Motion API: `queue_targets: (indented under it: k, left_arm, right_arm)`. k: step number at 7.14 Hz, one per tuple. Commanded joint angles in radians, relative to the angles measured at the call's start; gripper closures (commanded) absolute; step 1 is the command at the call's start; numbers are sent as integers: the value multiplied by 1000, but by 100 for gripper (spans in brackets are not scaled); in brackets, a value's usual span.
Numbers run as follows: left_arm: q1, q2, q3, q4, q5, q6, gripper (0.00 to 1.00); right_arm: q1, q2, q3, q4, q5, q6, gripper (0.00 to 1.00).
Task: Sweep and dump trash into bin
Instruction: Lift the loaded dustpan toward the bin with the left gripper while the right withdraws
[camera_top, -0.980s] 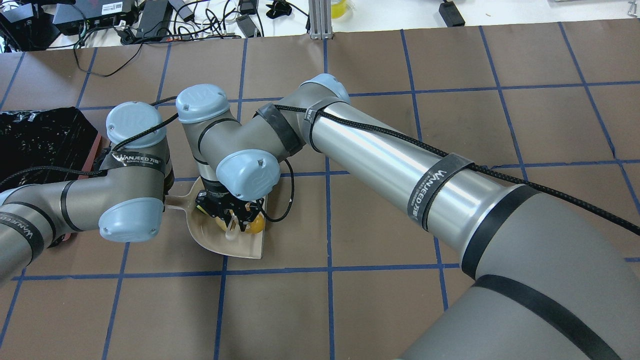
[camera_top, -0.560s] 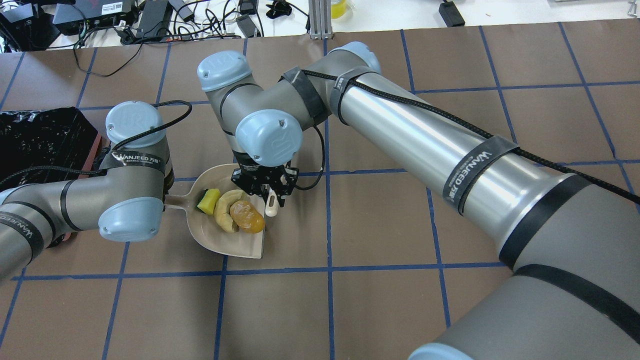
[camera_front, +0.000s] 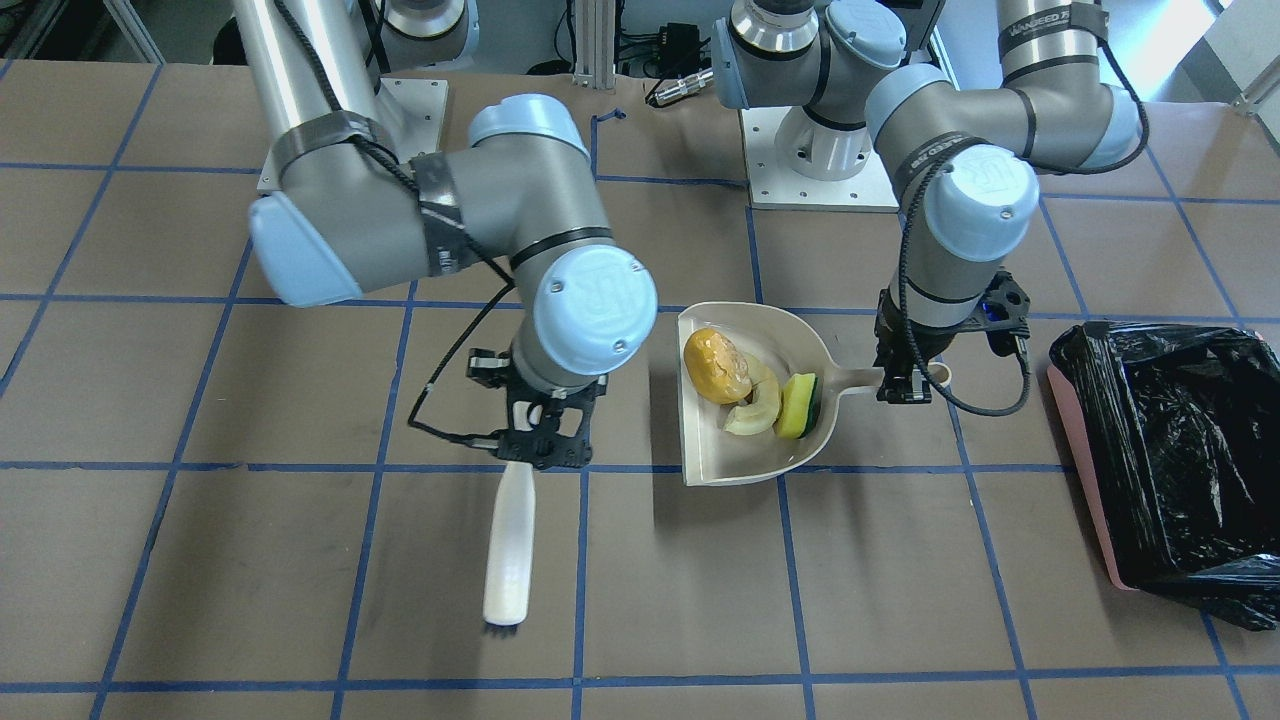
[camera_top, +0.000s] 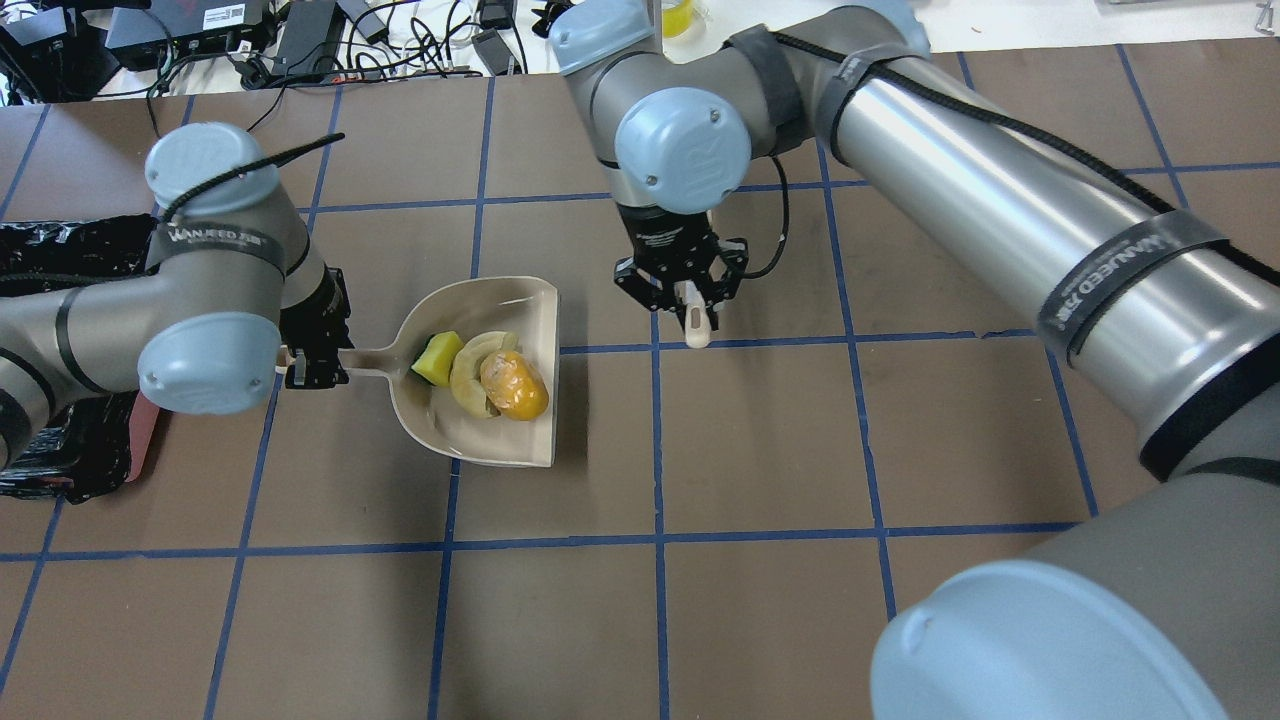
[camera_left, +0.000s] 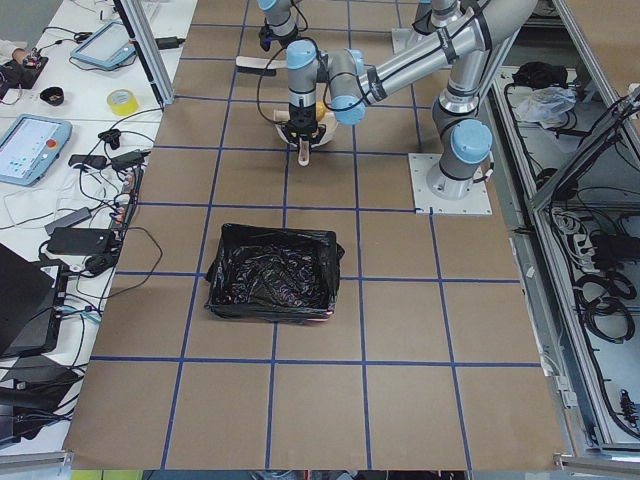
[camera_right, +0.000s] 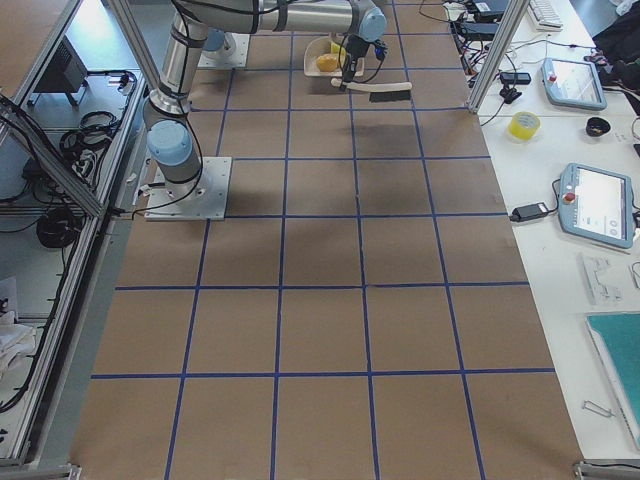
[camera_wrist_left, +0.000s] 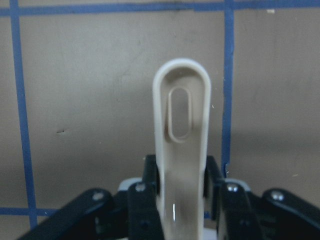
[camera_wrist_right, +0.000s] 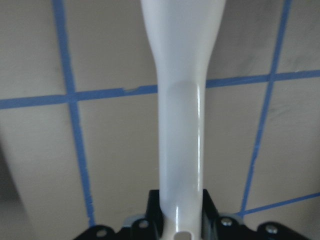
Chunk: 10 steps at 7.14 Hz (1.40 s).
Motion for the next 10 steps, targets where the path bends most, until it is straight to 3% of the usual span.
queue_targets:
  k: [1, 3, 5, 8, 10]
  left_arm:
    - [78, -11, 175, -157, -107, 13, 100]
    - [198, -30, 247, -159, -152, 47, 100]
    - [339, -63, 334, -160, -187, 165, 100]
    - [536, -135, 425, -183, -184, 324, 100]
    - [595, -195, 497, -168, -151, 406, 100]
  right_arm:
    - [-184, -37, 3, 7, -71, -214, 100]
    - [-325, -37, 15, -74, -81, -420, 100]
    - [-497, -34, 41, -92, -73, -513, 100]
    - [-602, -54, 147, -87, -65, -576, 100]
    - [-614, -60, 248, -159, -64, -612, 100]
